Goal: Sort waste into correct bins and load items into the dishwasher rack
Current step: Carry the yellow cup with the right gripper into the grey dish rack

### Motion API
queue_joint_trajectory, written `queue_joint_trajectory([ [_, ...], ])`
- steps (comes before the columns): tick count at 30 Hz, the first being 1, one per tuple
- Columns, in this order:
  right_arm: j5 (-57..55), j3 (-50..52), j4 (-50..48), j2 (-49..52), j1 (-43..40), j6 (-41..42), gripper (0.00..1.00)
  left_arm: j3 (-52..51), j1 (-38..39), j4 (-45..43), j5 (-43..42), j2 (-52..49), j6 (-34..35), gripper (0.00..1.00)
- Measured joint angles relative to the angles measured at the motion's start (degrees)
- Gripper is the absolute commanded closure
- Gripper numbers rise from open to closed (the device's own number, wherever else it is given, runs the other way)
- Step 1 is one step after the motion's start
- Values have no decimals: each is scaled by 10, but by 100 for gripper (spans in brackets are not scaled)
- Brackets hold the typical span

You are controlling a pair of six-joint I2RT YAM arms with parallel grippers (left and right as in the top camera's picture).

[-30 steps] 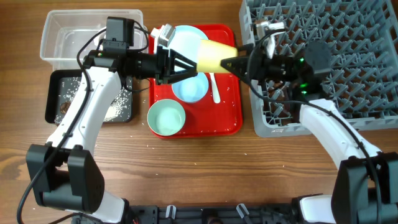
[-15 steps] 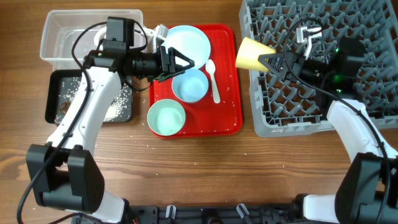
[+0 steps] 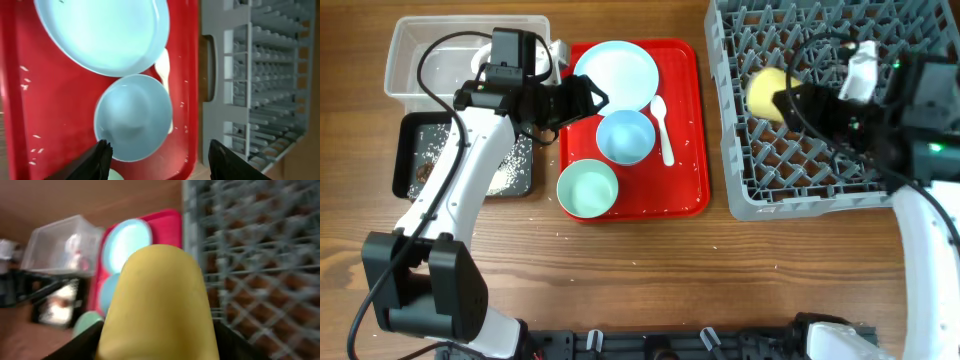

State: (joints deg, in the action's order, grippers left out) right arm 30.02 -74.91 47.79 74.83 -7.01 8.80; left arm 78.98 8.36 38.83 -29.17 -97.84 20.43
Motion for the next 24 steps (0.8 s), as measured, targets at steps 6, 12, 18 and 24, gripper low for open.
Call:
queue_joint_trajectory([
  [6,-157,-24,154,11,12,-29,53,0,0,3,24,0,0,36],
  [12,-226,-24,207,76,12,-28,53,0,0,11,28,0,0,35],
  [18,-267,-24,227,143,12,-11,53,0,0,21,28,0,0,33],
  [24,-275,-24,206,176,12,-9,39,0,0,21,28,0,0,33],
])
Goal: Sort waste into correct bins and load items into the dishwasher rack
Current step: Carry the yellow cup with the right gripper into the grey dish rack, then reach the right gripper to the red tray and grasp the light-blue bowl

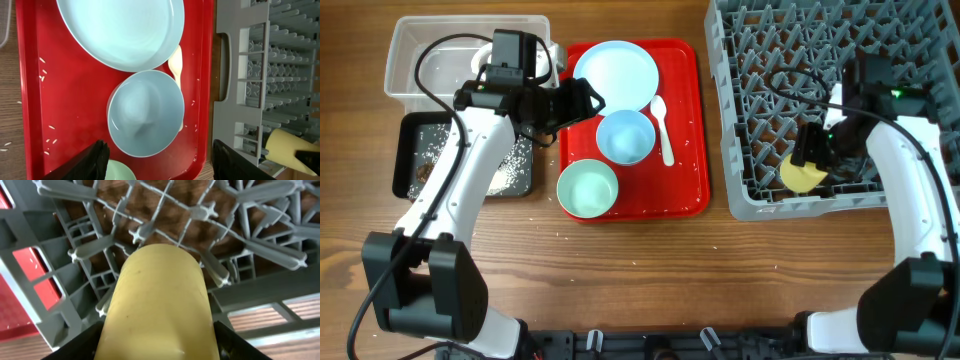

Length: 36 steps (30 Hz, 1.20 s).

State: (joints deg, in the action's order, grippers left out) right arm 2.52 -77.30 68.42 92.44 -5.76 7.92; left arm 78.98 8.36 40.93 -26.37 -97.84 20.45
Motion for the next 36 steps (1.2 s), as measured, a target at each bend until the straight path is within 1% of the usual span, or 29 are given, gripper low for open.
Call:
queue_joint_trajectory([
  [2,0,0,-3,6,0,0,30,0,0,0,0,0,0,33],
  [5,0,0,-3,10,0,5,23,0,0,0,0,0,0,34],
  [7,1,0,-2,10,0,8,21,0,0,0,0,0,0,34],
  [9,2,-8,11,11,0,10,17,0,0,0,0,0,0,34],
  [11,3,-30,29,11,0,10,16,0,0,0,0,0,0,34],
  [16,19,-127,66,11,5,8,18,0,0,0,0,0,0,32],
  [20,68,-181,49,11,53,0,22,0,0,0,0,0,0,32],
  [22,90,-186,6,11,96,6,24,0,0,0,0,0,0,32],
  [24,106,-187,-38,14,166,27,27,0,0,0,0,0,0,32],
  [28,104,-188,-91,39,247,79,30,0,-16,1,0,0,0,33],
  [32,92,-188,-118,87,302,119,35,0,-63,17,0,11,0,32],
  [36,88,-188,-137,141,334,149,40,0,-114,38,4,50,-3,31],
])
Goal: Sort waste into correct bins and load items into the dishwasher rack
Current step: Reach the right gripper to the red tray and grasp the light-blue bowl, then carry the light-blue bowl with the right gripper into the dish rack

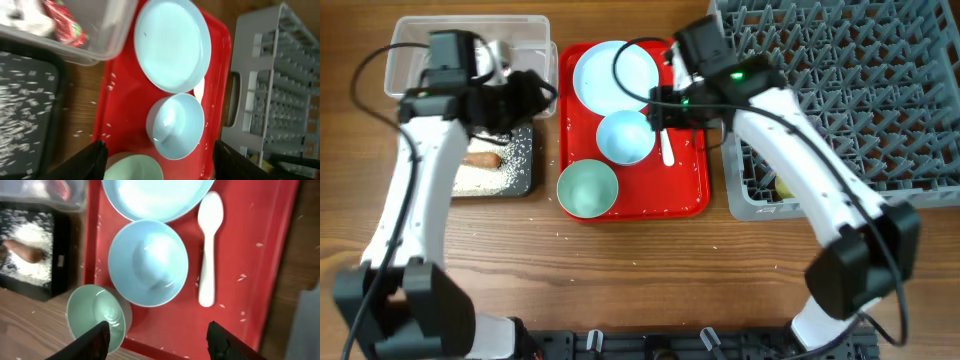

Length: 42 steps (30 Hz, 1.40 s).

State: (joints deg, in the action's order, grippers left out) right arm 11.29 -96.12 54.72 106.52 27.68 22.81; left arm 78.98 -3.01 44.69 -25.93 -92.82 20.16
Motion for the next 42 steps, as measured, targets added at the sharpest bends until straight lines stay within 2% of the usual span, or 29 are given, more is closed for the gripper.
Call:
queue_joint_trajectory([
  [8,-5,0,-8,83,9,38,50,1,-22,47,41,27,-23,21],
  [13,-12,0,-13,91,10,48,51,1,-22,56,58,27,-23,18],
  [17,-17,3,-40,94,10,59,56,1,-22,64,64,27,-23,15],
  [20,-20,21,-57,97,10,66,57,1,-22,64,66,26,-24,7],
  [21,-22,28,-59,100,10,70,58,1,-22,64,66,25,-25,0],
  [29,-24,57,-98,137,10,87,62,1,-22,64,68,23,-29,0],
  [30,-24,57,-103,140,12,87,64,1,-22,64,68,23,-29,0],
  [32,-24,57,-110,147,17,91,85,1,-22,64,68,23,-29,0],
  [34,-24,57,-113,153,22,97,95,1,-22,64,68,23,-29,0],
  [42,-24,55,-90,149,22,99,96,1,-22,64,68,23,-29,0],
])
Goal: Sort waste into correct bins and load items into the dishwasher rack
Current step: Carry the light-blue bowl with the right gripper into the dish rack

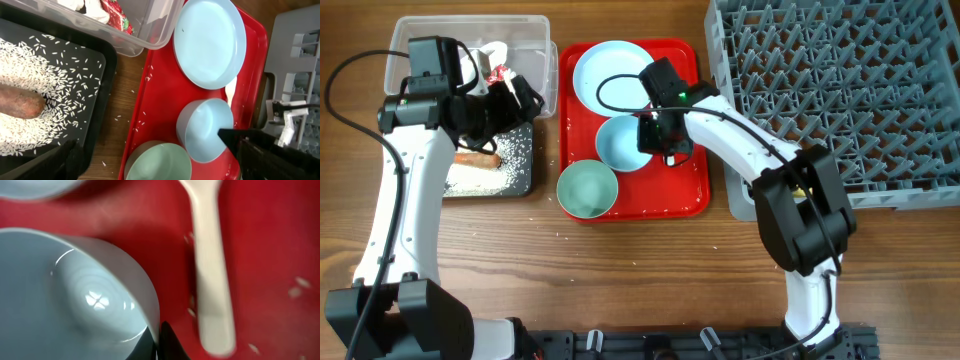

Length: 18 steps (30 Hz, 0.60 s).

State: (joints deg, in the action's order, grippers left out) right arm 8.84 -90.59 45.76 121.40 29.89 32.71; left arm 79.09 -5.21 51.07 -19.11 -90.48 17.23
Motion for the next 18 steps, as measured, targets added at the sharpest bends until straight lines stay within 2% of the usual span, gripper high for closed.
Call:
queue_joint_trajectory([
  [3,-40,-9,45,-54,-19,-11,96,0,0,0,0,0,0,0],
  [5,-115,-23,42,-136,-43,-17,96,0,0,0,0,0,0,0],
  [8,-310,-44,9,-234,-68,-31,95,0,0,0,0,0,0,0],
  [10,-441,-52,-47,-260,-75,-76,96,0,0,0,0,0,0,0],
  [11,-499,-56,-76,-261,-78,-108,96,0,0,0,0,0,0,0],
  [13,-597,-56,-196,-238,-84,-209,96,0,0,1,0,0,0,0],
  [14,-624,-55,-241,-223,-88,-255,96,0,0,1,1,0,0,0],
  [16,-670,-52,-362,-170,-98,-397,96,0,0,1,1,0,0,0],
  [18,-689,-50,-437,-131,-103,-490,96,0,0,2,1,0,0,0],
])
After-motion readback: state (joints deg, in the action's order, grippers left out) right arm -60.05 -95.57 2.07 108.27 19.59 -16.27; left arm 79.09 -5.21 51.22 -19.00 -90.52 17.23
